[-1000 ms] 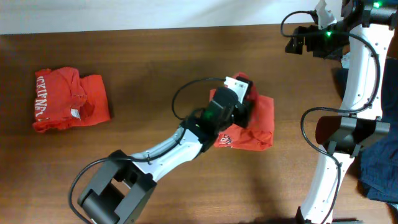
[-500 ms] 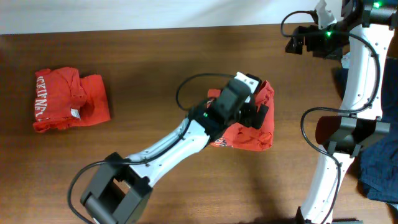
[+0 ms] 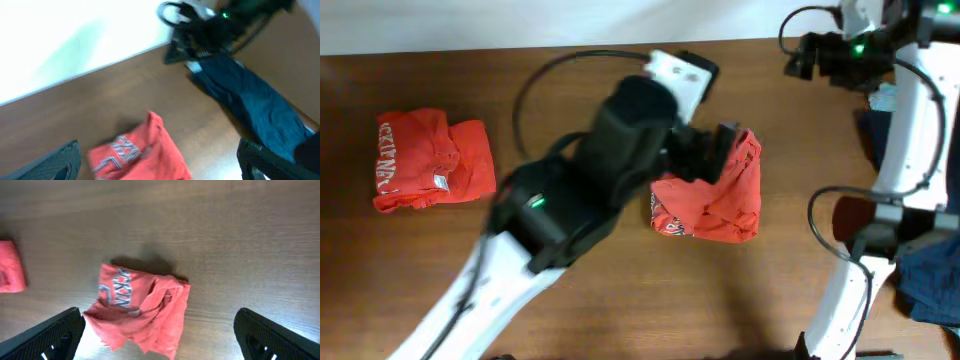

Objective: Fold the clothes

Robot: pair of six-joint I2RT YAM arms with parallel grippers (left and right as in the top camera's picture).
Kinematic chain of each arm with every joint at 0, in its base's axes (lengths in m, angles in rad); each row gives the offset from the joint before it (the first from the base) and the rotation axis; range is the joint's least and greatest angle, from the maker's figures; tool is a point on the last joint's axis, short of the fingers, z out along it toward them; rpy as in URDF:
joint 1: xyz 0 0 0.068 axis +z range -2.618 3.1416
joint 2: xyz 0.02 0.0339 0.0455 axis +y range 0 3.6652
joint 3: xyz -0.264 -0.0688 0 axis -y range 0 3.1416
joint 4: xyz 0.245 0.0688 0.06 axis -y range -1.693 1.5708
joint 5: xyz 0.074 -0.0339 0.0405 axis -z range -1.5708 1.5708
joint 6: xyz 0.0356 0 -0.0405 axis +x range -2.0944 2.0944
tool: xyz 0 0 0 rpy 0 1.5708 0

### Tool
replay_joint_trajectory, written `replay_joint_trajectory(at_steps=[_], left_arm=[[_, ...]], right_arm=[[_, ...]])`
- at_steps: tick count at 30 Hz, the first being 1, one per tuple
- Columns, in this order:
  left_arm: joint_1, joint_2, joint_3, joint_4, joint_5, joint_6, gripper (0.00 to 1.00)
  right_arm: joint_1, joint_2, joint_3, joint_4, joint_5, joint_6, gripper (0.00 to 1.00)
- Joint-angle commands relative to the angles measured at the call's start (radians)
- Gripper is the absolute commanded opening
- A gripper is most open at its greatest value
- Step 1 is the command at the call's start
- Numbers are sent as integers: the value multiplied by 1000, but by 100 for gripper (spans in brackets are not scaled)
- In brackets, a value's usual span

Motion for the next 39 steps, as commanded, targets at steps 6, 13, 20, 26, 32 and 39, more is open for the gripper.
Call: replay_joint_trajectory(at_steps=[6, 13, 20, 26, 32, 39], left_arm=[[117, -51, 8, -117, -116, 24, 99], [161, -51, 7, -146, -116, 23, 99], [289, -35, 7, -196, -116, -10, 99], [330, 47, 7, -223, -116, -10, 99], [336, 127, 7, -256, -116, -10, 99], [354, 131, 7, -264, -116, -10, 99]], right_arm=[[-3, -343, 8, -6, 97, 86, 99], [-2, -484, -82, -6, 175, 175, 99], [7, -507, -596, 31, 205, 216, 99], [124, -506, -850, 256, 238, 324, 99], [325, -506, -1030, 443, 379, 544, 99], [484, -504, -1225, 595, 447, 693, 99]])
